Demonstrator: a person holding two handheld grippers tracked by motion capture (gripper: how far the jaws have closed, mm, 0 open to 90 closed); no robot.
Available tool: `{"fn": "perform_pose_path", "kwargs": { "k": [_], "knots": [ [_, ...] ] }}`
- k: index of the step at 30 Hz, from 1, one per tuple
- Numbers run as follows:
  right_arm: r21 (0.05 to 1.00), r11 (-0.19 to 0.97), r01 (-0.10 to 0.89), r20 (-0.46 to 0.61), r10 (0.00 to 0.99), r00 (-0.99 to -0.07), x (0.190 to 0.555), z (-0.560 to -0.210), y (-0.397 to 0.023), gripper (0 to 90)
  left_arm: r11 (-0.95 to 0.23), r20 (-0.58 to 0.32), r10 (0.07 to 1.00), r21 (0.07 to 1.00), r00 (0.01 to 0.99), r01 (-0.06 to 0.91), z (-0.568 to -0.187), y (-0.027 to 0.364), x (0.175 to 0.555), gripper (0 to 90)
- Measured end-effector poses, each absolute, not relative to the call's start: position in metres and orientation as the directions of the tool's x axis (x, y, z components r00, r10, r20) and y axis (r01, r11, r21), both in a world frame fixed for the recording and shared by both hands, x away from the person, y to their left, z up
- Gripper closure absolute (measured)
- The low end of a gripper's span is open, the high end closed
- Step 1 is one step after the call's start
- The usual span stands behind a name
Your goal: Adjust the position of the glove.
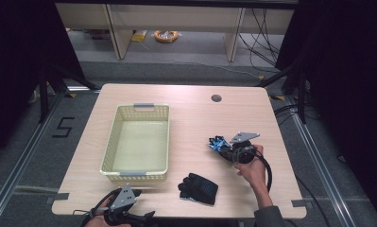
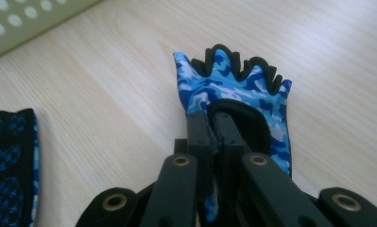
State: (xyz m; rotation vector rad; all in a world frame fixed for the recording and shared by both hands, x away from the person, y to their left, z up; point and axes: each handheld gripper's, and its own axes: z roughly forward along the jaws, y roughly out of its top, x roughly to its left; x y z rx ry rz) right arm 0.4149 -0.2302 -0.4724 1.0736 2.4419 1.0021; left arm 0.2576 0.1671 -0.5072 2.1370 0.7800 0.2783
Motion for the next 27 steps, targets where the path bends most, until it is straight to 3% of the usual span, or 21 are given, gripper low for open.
{"fn": "perform_pose_path", "kwargs": {
  "k": [7,12,27],
  "knots": [
    [0.754,0.476,0.452,-0.025,0.709,-0.704,0.411,-0.456,-0.236,87.5,-0.486,-0.047,0.605,0.769,0.794,0.416,-0.506,0.169,0.259,16.3],
    [0.756,0.447,0.479,0.017,0.717,-0.697,0.405,-0.450,-0.236,87.5,-0.457,-0.073,0.611,0.780,0.788,0.427,-0.507,0.167,0.258,16.3],
    [0.784,0.462,0.415,-0.002,0.671,-0.742,0.385,-0.434,-0.224,87.5,-0.448,-0.092,0.619,0.774,0.780,0.447,-0.506,0.168,0.257,16.3]
  ]
}}
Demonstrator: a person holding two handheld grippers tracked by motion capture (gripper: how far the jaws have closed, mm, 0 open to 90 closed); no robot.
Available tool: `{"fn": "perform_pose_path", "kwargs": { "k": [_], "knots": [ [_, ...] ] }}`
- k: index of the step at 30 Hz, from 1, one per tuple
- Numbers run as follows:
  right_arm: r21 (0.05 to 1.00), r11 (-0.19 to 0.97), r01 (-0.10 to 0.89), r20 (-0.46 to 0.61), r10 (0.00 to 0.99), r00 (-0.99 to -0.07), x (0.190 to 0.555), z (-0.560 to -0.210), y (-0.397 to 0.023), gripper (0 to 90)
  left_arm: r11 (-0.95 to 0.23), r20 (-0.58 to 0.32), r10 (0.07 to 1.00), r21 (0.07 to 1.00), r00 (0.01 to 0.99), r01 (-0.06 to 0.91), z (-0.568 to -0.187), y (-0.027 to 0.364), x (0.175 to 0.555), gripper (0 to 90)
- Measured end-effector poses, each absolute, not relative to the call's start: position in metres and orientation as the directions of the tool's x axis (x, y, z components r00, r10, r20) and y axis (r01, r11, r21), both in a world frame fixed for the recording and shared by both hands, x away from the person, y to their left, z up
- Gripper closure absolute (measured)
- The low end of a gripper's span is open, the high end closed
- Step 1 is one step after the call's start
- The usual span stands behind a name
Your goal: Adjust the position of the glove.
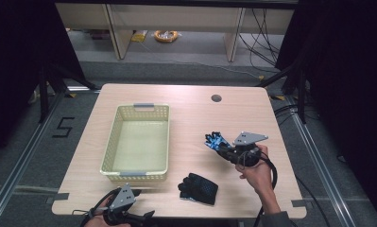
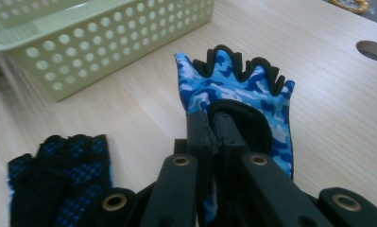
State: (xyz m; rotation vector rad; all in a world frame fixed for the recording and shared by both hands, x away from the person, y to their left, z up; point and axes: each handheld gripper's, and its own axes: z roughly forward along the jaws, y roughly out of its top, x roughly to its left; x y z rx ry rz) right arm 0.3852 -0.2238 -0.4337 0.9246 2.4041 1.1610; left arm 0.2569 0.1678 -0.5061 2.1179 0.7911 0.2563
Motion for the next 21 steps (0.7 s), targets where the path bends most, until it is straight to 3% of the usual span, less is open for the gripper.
{"fn": "perform_pose_path", "kwargs": {
  "k": [10,11,15,21],
  "knots": [
    [0.796,0.485,0.363,-0.022,0.622,-0.783,0.369,-0.427,-0.211,87.5,-0.480,-0.049,0.611,0.771,0.790,0.419,-0.505,0.171,0.259,16.2],
    [0.799,0.483,0.358,-0.020,0.616,-0.787,0.367,-0.428,-0.209,87.5,-0.436,-0.087,0.623,0.786,0.777,0.438,-0.506,0.169,0.258,16.2],
    [0.794,0.498,0.347,-0.018,0.591,-0.807,0.359,-0.428,-0.203,87.5,-0.477,-0.044,0.619,0.772,0.784,0.420,-0.506,0.171,0.259,16.2],
    [0.793,0.522,0.314,-0.027,0.545,-0.838,0.347,-0.431,-0.192,87.4,-0.438,-0.089,0.633,0.777,0.769,0.451,-0.506,0.170,0.258,16.2]
  ]
}}
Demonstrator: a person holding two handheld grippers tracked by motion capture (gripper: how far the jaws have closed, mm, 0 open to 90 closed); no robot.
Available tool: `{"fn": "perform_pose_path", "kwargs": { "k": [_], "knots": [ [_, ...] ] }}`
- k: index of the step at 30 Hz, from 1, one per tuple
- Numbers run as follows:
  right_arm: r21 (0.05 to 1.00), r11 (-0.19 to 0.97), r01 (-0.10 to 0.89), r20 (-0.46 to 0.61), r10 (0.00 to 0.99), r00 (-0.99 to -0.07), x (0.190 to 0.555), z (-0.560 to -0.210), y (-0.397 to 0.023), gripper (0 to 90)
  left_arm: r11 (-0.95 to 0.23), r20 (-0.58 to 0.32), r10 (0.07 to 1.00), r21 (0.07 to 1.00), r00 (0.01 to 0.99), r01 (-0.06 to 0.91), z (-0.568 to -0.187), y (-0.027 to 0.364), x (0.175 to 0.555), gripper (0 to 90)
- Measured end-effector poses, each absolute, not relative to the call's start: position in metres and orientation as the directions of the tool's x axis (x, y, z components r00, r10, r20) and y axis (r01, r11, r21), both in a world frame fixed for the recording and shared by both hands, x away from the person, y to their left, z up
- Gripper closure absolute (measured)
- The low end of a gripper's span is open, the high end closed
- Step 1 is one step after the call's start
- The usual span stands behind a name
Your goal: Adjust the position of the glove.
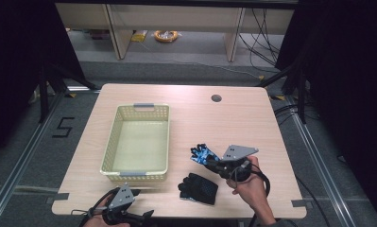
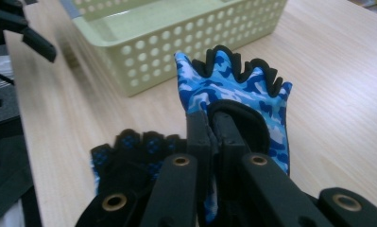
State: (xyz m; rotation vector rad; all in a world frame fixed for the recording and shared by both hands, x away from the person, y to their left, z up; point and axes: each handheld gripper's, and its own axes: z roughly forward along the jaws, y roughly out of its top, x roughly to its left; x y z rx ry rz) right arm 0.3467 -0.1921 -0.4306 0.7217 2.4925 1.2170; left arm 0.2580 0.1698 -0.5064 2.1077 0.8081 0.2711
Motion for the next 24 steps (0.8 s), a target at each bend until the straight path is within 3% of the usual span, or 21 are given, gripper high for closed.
{"fn": "perform_pose_path", "kwargs": {
  "k": [24],
  "knots": [
    [0.754,0.585,0.298,-0.006,0.460,-0.888,0.303,-0.447,-0.175,87.4,-0.461,-0.073,0.627,0.768,0.776,0.444,-0.506,0.171,0.258,16.2]
  ]
}}
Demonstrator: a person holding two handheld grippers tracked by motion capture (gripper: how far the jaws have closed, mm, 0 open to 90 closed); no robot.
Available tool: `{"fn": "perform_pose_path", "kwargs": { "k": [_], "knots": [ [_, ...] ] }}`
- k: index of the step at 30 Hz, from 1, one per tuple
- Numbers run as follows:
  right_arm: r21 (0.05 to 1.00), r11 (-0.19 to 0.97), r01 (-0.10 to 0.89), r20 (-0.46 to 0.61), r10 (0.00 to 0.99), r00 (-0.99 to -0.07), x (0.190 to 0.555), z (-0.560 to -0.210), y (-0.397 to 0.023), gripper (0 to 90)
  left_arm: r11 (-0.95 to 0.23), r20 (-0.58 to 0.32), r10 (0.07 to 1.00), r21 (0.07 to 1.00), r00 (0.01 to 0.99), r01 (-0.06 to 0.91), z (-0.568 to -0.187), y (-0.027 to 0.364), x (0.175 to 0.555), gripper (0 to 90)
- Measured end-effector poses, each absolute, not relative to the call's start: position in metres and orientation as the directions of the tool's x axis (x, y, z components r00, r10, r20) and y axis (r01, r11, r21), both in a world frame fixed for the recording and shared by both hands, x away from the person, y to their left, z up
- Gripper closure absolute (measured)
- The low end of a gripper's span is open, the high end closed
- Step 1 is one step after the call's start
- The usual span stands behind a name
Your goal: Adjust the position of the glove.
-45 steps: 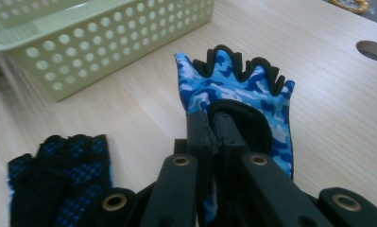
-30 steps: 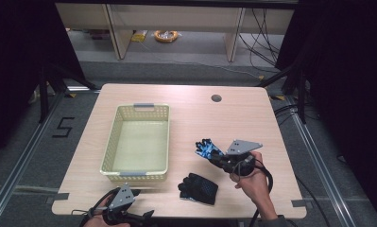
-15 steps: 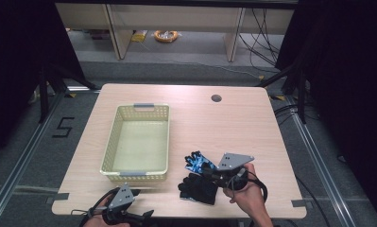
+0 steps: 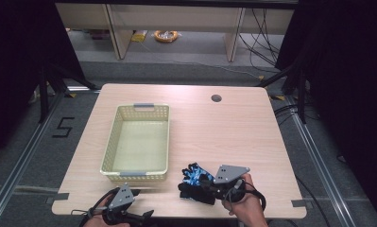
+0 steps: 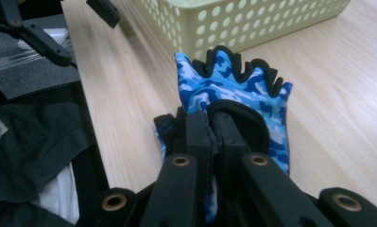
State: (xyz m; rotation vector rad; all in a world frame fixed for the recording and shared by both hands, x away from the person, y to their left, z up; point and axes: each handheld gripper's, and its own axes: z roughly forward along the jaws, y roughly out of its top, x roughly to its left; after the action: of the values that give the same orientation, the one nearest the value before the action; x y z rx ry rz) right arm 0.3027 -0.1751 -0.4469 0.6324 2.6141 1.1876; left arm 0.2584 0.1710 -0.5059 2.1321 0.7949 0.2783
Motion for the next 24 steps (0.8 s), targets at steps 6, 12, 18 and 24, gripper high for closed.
{"fn": "perform_pose_path", "kwargs": {
  "k": [6,12,18,24],
  "knots": [
    [0.747,0.606,0.272,-0.029,0.439,-0.898,0.301,-0.452,-0.176,87.3,-0.475,-0.053,0.616,0.771,0.786,0.425,-0.505,0.172,0.260,16.2],
    [0.737,0.619,0.273,-0.029,0.433,-0.901,0.300,-0.456,-0.177,87.1,-0.474,-0.075,0.619,0.758,0.782,0.448,-0.505,0.172,0.259,16.2],
    [0.726,0.639,0.253,-0.044,0.411,-0.911,0.299,-0.460,-0.172,87.1,-0.475,-0.072,0.619,0.759,0.782,0.446,-0.505,0.172,0.259,16.2],
    [0.720,0.646,0.254,-0.054,0.417,-0.907,0.298,-0.461,-0.169,87.0,-0.474,-0.073,0.619,0.759,0.782,0.446,-0.505,0.172,0.259,16.2]
  ]
}}
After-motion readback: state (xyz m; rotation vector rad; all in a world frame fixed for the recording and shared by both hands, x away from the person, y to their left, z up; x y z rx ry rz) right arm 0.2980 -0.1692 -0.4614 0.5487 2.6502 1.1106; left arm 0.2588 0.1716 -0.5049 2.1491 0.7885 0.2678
